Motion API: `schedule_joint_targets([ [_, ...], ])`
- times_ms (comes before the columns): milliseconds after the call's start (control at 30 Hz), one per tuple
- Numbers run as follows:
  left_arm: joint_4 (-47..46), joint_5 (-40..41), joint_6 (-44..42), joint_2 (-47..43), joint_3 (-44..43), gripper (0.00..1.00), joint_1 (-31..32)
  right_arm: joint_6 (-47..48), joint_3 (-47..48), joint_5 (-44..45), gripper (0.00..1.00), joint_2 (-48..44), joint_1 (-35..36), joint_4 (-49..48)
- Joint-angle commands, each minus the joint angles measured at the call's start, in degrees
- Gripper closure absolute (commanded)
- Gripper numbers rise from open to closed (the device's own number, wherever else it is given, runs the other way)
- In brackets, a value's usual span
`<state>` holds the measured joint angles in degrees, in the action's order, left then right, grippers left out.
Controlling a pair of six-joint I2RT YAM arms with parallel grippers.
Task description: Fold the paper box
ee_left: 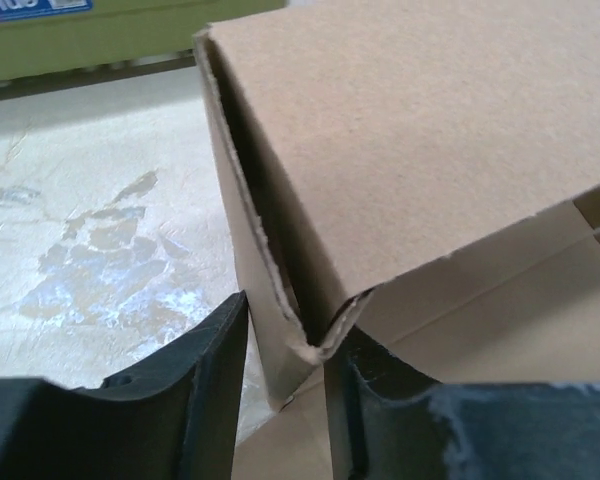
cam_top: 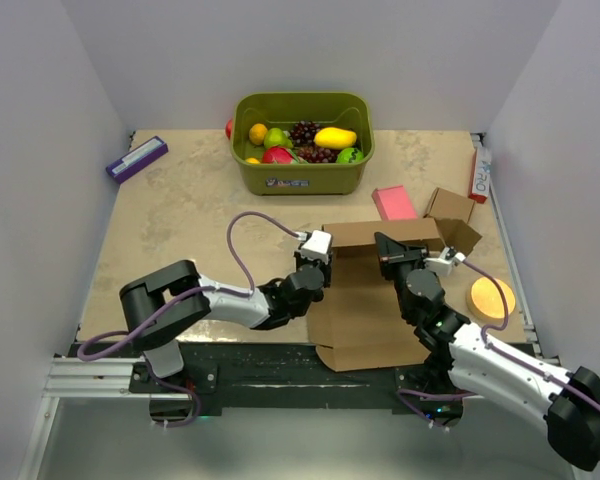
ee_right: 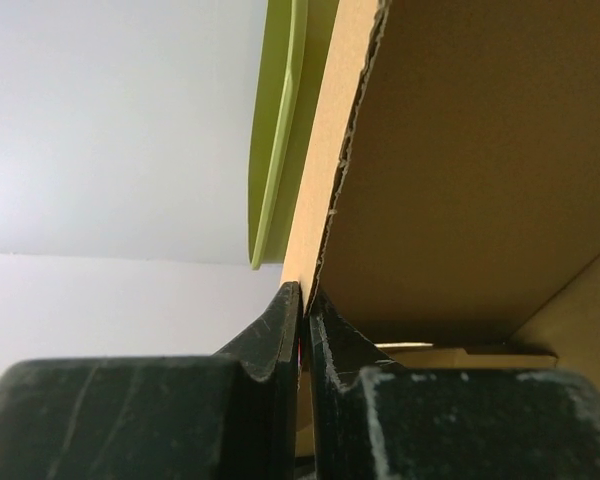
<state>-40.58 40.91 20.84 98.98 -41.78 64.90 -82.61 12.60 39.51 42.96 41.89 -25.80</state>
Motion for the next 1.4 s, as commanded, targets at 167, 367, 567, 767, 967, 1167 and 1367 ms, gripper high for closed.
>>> schedule_joint_targets([
  [167, -6.0, 18.4, -2.1, 2.1, -0.4, 0.77, 1.1, -0.4, -0.1, 0.6, 0.93, -2.3, 0.5, 7.0],
  [367, -9.4, 23.9, -8.9, 5.1, -2.6, 0.86, 2.1, -1.0, 0.9, 1.0, 0.94, -2.4, 0.6, 10.2],
  [567, -10.8, 21.6, -11.7, 2.5, 0.4, 0.94, 1.9, -0.4, 2.2, 2.2, 0.93, -3.8, 0.5, 13.2],
  [767, -2.3, 6.7, -9.8, -3.3, 2.1, 1.0, -1.3, 6.3, 5.0, 0.8, 0.73, -5.6, 0.6, 15.6],
  [967, 15.1, -4.9, -6.3, -11.5, 1.5, 1.0, -7.4, 20.7, 10.5, -3.5, 0.27, -11.6, 0.5, 25.6],
  [1167, 29.1, -15.2, -5.1, -18.4, 0.2, 1.0, -15.3, 35.9, 20.5, -10.7, 0.06, -17.8, 0.5, 42.6],
  [1367, 32.8, -23.3, -4.9, -22.2, 1.8, 1.0, -22.1, 45.9, 32.0, -3.1, 0.01, -10.1, 0.5, 63.2],
])
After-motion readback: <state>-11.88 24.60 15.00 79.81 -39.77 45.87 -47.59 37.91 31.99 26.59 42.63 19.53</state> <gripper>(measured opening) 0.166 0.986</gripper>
